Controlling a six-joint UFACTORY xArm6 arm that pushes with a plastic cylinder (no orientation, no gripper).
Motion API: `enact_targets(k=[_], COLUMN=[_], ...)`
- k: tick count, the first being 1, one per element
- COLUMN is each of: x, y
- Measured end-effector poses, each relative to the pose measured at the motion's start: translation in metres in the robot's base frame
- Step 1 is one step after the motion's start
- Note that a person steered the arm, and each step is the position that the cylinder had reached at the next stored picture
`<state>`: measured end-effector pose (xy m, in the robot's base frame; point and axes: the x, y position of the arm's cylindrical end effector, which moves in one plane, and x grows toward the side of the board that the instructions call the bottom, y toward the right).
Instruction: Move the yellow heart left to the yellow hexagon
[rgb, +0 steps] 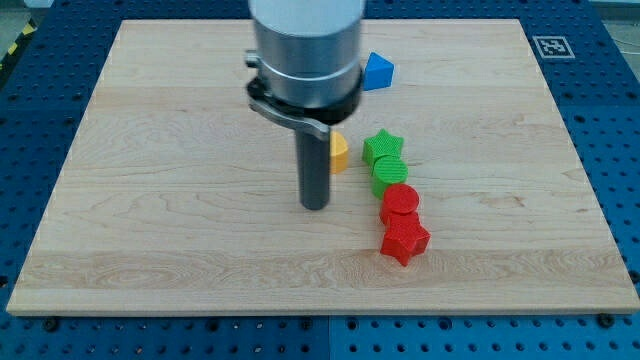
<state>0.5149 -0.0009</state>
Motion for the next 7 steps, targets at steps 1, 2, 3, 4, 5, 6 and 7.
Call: enact_targets(k=[1, 2, 3, 4, 5, 6, 7], x=[0.001, -0.016, -0.035, -0.040, -0.051, -0.070, -0.085], y=[0.011, 0.011, 0.011, 0.011, 0.011, 0.011, 0.010])
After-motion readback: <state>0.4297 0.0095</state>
